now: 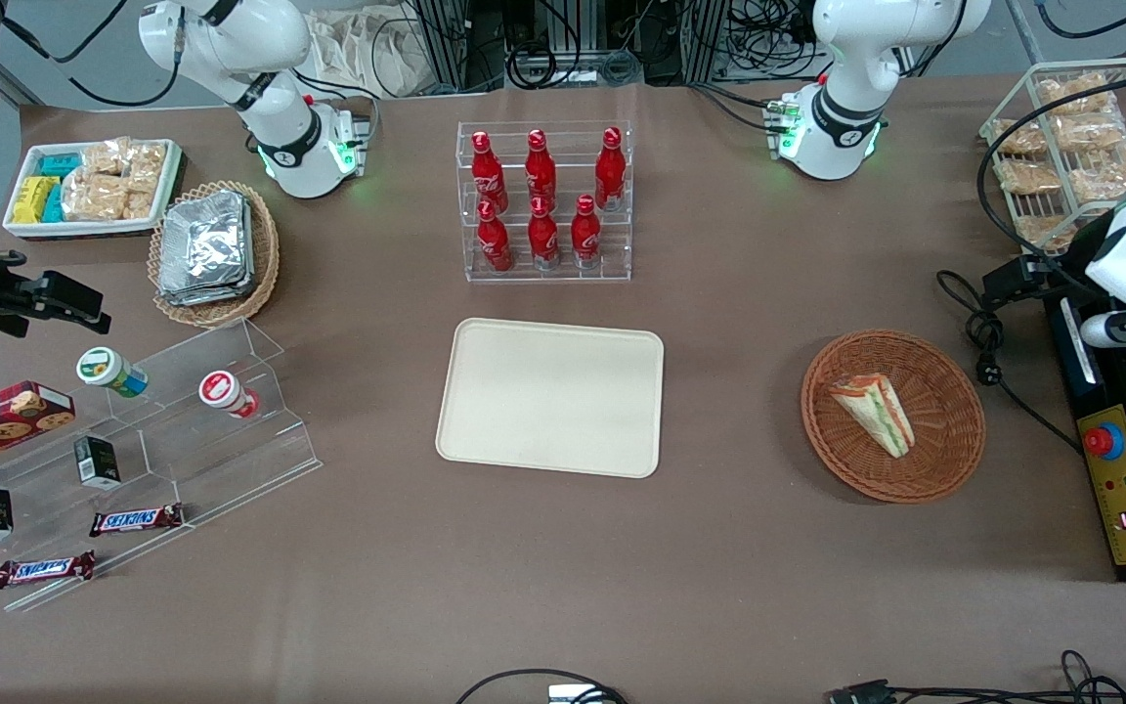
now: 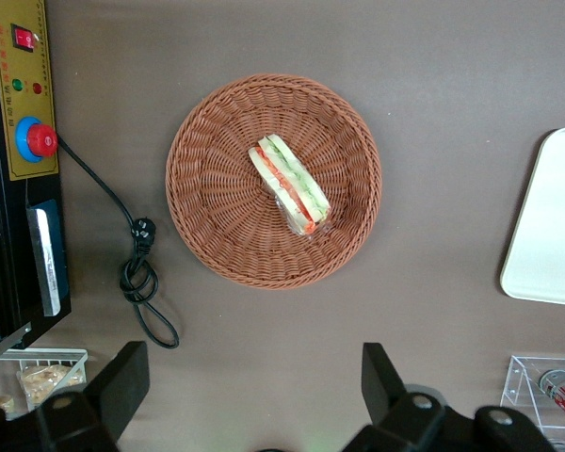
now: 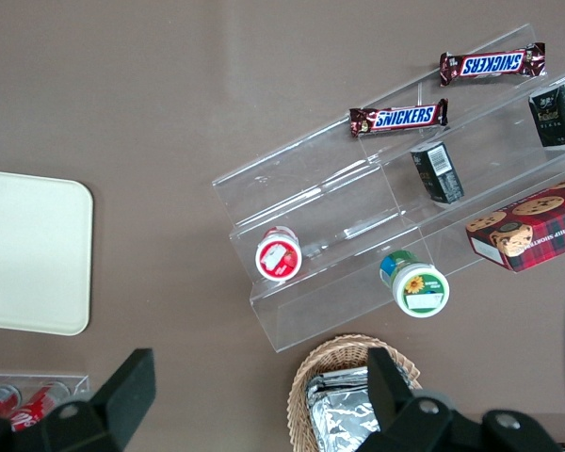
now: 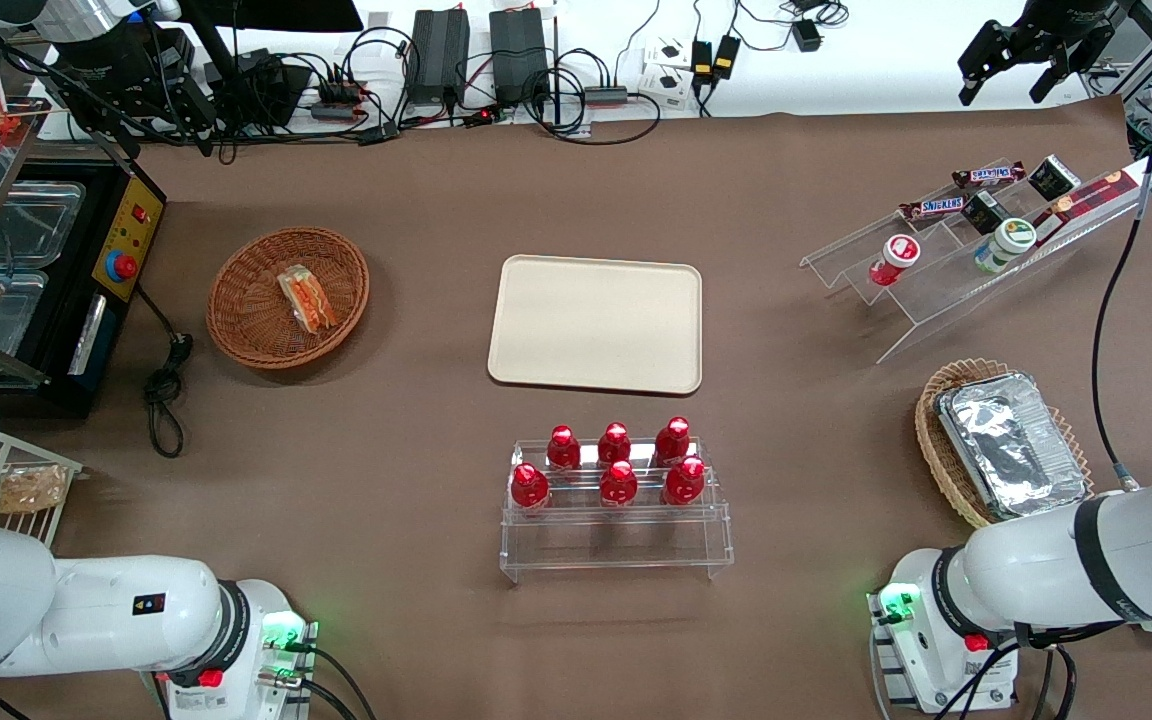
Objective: Place sandwich from basket to tray
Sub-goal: 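Move the left gripper over the wicker basket toward the sandwich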
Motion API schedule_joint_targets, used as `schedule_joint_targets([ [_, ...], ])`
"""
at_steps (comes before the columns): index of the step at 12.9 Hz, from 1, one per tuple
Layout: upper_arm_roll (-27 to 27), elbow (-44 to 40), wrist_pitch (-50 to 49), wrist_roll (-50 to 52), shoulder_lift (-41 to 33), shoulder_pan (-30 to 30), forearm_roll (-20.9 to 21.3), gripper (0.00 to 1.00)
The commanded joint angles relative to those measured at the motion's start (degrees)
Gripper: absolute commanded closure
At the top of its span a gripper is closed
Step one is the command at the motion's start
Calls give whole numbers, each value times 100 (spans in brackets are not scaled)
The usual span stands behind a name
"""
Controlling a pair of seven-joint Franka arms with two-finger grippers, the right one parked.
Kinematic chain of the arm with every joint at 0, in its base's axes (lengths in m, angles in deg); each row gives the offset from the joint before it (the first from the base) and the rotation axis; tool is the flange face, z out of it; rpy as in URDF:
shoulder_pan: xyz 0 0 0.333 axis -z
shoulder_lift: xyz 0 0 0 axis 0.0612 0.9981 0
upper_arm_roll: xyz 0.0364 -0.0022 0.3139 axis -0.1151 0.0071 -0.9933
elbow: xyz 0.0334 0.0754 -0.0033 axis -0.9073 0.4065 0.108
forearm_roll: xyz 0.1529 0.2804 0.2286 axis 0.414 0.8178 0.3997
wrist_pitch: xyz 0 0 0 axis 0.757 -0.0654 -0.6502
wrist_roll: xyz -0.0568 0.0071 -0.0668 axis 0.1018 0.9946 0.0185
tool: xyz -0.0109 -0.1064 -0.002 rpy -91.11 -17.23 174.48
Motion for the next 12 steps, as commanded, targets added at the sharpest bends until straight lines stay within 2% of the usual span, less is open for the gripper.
schedule_joint_targets([
  [1, 3, 52, -17, -6, -54, -7, -12, 0],
  [12, 3, 26, 18, 20, -19, -7, -47, 0],
])
